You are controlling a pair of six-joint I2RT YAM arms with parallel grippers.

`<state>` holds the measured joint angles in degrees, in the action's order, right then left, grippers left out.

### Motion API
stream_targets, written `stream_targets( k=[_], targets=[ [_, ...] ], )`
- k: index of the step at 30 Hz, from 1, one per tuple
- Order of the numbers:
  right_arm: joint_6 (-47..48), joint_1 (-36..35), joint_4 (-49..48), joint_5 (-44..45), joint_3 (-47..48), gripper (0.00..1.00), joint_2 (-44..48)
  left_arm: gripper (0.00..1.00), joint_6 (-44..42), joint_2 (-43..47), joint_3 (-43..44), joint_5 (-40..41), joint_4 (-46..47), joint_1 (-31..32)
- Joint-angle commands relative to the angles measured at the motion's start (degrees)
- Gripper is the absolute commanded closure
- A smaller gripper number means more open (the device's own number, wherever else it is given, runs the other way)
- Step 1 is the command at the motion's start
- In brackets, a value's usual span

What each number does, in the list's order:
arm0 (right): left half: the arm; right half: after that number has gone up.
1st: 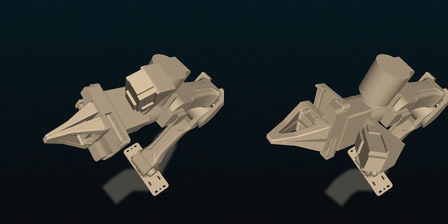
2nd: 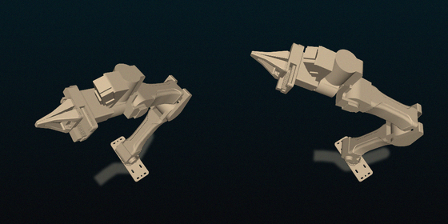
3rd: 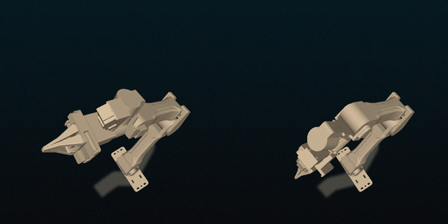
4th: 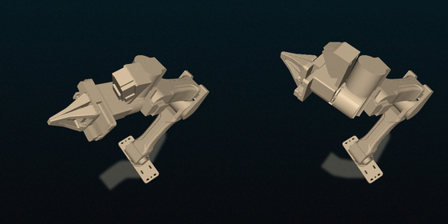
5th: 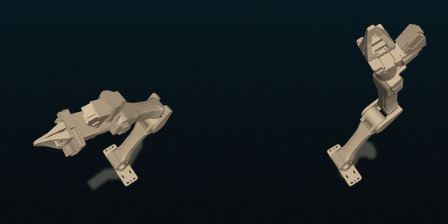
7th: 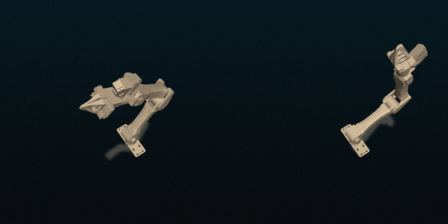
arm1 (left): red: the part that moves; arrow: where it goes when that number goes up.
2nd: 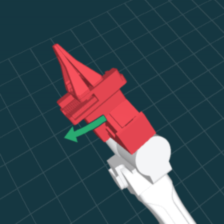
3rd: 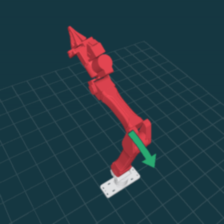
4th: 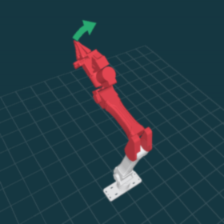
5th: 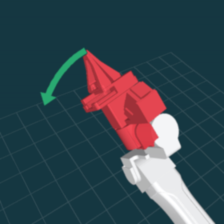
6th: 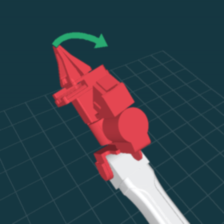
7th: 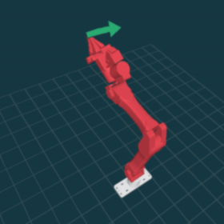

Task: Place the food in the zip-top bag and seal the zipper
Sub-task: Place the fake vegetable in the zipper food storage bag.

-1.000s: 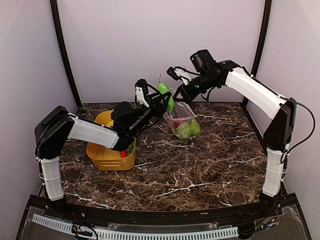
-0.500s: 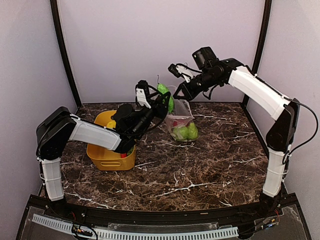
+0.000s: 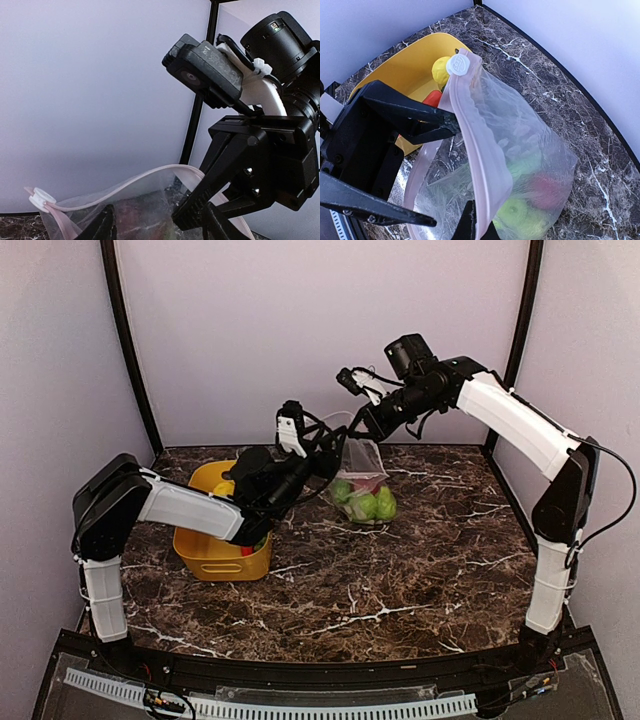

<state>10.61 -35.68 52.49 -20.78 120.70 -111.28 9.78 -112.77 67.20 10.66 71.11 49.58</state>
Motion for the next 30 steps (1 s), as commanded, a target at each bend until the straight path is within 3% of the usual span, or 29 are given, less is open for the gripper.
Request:
stream_targets(
  k=[1, 6, 11, 14, 17, 23, 26, 30],
  targets=[
    [0.12, 0.64, -0.81, 0.08, 0.17, 1.0, 0.48, 0.42, -1.69, 5.58, 2.54, -4.88, -3.66, 0.62],
    [0.8, 4.1, -0.66, 1.45, 1.11, 1.0, -0.72, 0.4, -2.37, 12.89, 2.39, -11.8, -13.49, 0.67],
    [0.33, 13.15, 0.29, 3.69, 7.35, 1.0, -1.84, 0.39, -4.83, 22.4, -1.31, -11.64, -30.76, 0.63],
    [2.64, 17.17, -2.39, 11.44, 9.51, 1.0, -0.7, 0.4, -4.57, 25.46, -2.15, -3.58, -46.97, 0.58],
    [5.93, 17.75, -5.7, 16.99, 8.63, 1.0, 1.5, 0.4, -2.34, 28.2, -4.82, 4.01, -56.23, 0.53],
    [2.58, 13.99, -7.53, 5.41, -0.41, 1.0, 4.64, 0.37, 1.06, 31.22, -9.43, 13.59, -69.56, 0.24],
    [2.38, 10.36, -7.58, 2.46, -6.2, 1.0, 3.05, 0.25, 4.04, 32.7, -11.28, 13.13, -73.63, -0.81],
    [1.04, 8.86, -6.79, -1.64, -7.76, 1.0, 0.24, 0.22, 8.86, 33.78, -10.69, 8.69, -79.35, -3.81]
  ],
)
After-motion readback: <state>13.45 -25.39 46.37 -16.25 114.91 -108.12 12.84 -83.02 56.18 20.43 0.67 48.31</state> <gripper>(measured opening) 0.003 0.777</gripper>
